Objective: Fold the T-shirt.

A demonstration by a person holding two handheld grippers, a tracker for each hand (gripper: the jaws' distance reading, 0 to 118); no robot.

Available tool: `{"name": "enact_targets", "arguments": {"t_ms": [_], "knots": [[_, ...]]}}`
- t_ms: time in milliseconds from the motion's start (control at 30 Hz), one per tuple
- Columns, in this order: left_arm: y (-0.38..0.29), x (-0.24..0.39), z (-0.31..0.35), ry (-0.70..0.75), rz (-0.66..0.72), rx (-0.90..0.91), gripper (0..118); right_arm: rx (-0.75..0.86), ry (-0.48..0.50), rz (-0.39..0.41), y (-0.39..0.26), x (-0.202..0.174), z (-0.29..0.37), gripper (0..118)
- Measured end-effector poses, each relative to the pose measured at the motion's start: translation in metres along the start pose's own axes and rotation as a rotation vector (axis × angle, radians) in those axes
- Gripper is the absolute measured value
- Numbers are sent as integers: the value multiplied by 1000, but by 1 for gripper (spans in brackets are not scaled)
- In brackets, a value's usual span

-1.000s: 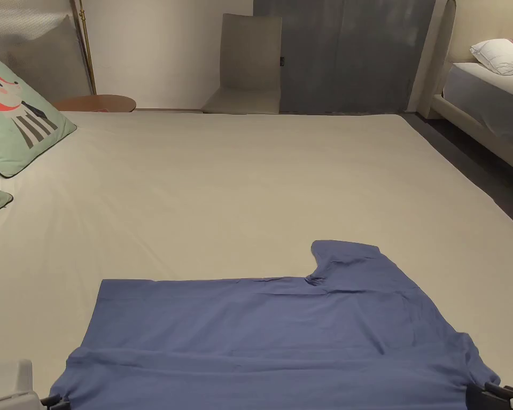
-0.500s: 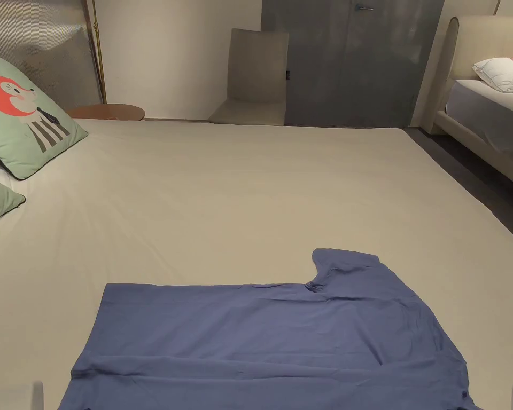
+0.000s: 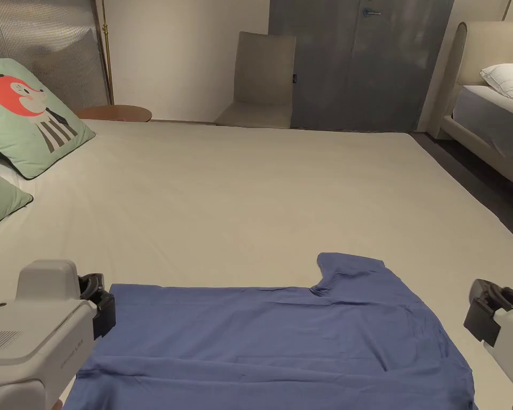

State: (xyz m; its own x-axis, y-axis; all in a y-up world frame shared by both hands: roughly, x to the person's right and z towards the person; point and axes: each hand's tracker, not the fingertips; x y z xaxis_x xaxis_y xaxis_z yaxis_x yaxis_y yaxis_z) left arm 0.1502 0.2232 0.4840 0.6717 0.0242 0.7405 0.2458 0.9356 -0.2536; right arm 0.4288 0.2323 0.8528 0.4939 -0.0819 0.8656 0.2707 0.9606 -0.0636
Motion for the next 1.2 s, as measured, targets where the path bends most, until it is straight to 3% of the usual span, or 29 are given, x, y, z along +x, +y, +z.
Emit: {"name": "enact_targets", "arguments": {"t_ms": [200,367,433,467,500,533,567,633,767,867,967,1000,1033,1100,1133,1200], "knots": [[16,-12,-35,-56,50,-70,0,-12,40,49,-3,-15,-19,0],[29,-33,-107,-64,88,-239,0,-68,33,33,-6,-13,-47,0],[32,-42,-142,-51,107,-313,7,-92,27,28,-10,-12,-58,0],[32,-41,-157,-49,110,-360,22,-105,26,28,-11,-12,-63,0],[30,-43,-174,-41,126,-406,49,-118,22,30,-13,-12,-67,0],[27,-46,-193,-29,140,-446,92,-130,16,29,-16,-12,-72,0],[20,-49,-212,-22,155,-490,113,-147,14,26,-19,-11,-77,0],[10,-52,-231,-2,162,-491,103,-173,7,26,-24,-10,-84,0],[-18,-54,-266,48,198,-608,99,-219,-18,38,-35,-4,-102,0],[-32,-52,-278,51,198,-632,75,-245,-37,45,-40,0,-115,0],[-38,-50,-280,73,193,-636,62,-265,-44,49,-42,2,-128,1],[-35,-49,-277,65,196,-627,44,-274,-41,47,-42,3,-134,1],[-32,-46,-273,63,179,-608,10,-284,-42,50,-40,3,-141,17],[-27,-42,-266,58,168,-584,4,-351,-72,63,-37,8,-163,83],[-24,-47,-266,47,181,-578,4,-394,-77,58,-36,12,-179,110],[-21,-43,-259,51,170,-559,4,-463,-84,35,-35,20,-205,108]]}}
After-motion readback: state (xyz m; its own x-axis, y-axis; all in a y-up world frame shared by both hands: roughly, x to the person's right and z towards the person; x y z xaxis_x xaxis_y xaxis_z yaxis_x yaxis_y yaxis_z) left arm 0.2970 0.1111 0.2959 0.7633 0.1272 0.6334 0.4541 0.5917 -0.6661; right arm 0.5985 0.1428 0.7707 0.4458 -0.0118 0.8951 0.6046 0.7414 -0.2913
